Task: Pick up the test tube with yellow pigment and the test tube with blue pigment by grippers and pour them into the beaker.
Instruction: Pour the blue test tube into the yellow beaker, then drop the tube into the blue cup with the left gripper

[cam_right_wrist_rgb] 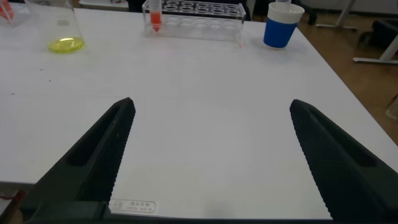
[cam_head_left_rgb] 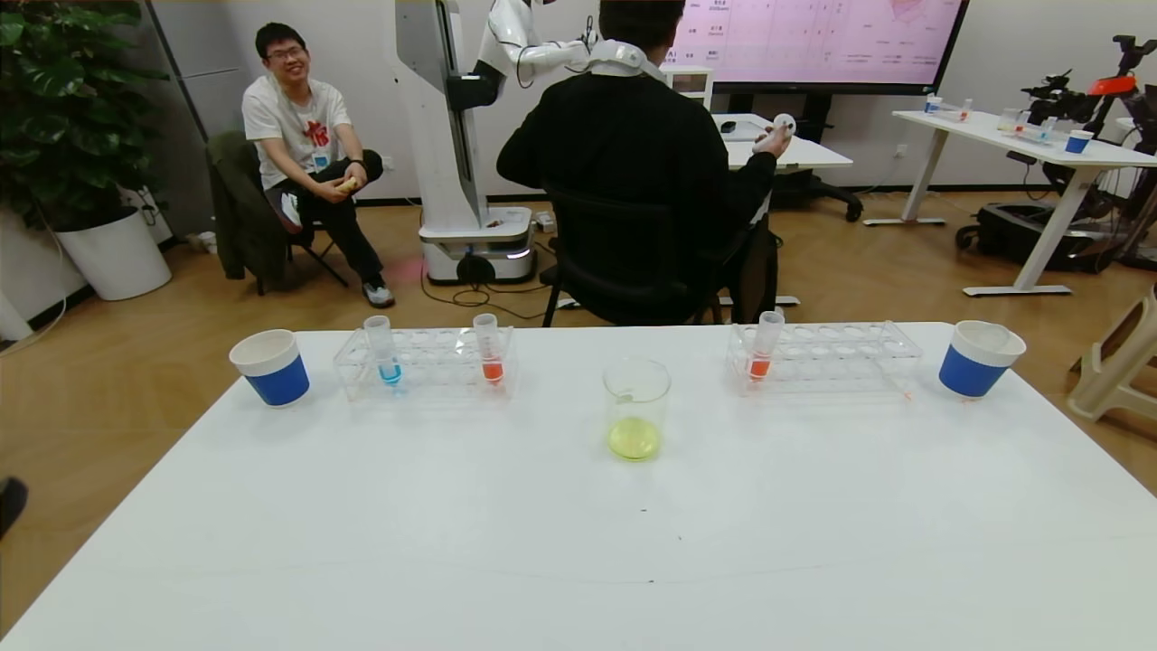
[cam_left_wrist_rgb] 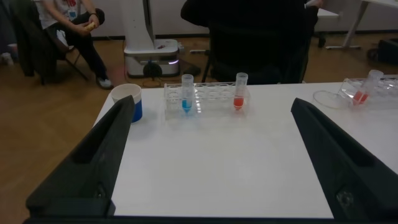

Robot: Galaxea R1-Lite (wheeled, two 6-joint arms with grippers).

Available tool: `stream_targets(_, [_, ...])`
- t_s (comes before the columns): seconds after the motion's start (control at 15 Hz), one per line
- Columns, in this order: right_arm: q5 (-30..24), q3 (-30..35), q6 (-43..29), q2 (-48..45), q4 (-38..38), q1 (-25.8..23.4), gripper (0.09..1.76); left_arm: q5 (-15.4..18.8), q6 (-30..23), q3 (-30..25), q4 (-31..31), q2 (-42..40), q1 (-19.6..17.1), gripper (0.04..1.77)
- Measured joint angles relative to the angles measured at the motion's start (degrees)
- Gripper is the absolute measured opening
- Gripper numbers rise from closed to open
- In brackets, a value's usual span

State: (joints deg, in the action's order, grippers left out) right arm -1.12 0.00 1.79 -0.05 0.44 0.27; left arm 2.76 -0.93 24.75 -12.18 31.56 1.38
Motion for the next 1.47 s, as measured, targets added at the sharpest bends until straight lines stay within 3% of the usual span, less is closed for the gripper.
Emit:
stream_targets(0.47, [0.0, 0.0, 0.0, 0.0, 0.0, 0.0, 1.74, -0.1, -0.1, 3.2, -29.2, 34.8, -0.3, 1.75])
stream_targets(1.13, [0.0, 0.0, 0.0, 0.0, 0.0, 0.0, 1.74, -1.8, -0.1, 1.9, -66.7, 72.5, 0.5, 1.75])
stream_targets(1.27, [0.0, 0.0, 0.0, 0.0, 0.0, 0.0, 1.74, -2.4, -0.1, 2.2, -72.2, 79.2, 0.7, 1.75])
stream_targets(1.47, [0.0, 0.0, 0.0, 0.0, 0.0, 0.0, 1.74, -3.0, -0.3, 4.5, -74.2, 86.7, 0.9, 1.75])
